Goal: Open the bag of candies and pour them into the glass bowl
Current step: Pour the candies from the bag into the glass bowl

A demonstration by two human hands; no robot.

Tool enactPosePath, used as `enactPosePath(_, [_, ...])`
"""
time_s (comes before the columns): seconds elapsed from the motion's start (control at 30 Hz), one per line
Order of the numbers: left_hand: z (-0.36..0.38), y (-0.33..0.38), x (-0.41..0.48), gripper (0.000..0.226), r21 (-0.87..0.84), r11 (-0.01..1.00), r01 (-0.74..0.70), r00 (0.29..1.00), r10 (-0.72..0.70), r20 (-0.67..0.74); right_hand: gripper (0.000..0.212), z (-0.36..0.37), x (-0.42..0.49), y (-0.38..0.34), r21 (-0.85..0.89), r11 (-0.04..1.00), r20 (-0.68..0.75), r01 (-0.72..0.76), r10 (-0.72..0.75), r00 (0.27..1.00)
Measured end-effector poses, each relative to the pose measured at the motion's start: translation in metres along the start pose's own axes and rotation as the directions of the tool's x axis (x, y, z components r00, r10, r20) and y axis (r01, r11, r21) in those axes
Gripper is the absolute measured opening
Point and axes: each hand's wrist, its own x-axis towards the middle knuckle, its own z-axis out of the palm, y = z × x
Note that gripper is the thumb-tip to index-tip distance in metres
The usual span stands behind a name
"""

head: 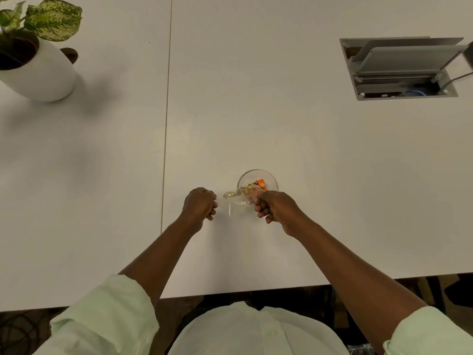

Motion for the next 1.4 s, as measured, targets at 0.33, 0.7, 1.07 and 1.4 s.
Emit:
enactPosePath(0.33, [0.003, 0.003, -0.003, 0.017, 0.010, 1.000, -0.020, 1.000, 0.020, 0.000, 0.024, -0.003, 0.000, 0.001, -0.012, 1.000, -0.009, -0.012, 0.012, 1.000])
enactPosePath(0.7, [0.002, 0.006, -0.004, 0.020, 0.041, 0.996, -0.078, 0.997, 0.079, -0.015, 0.025, -0.003, 0.000, 0.000, 0.002, 1.000, -0.003, -0.001, 0.001, 1.000])
enactPosePath(1.07, [0.000, 0.011, -0.007, 0.017, -0.097, 0.992, -0.078, 0.996, 0.074, -0.039, 0.024, -0.003, 0.004, 0.001, 0.020, 1.000, 0.006, -0.006, 0.006, 1.000])
enactPosePath(1.4, [0.004, 0.019, -0.011, 0.016, -0.109, 0.991, -0.074, 0.995, 0.067, -0.072, 0.025, -0.004, 0.005, 0.002, 0.049, 0.999, 0.006, -0.012, 0.012, 1.000])
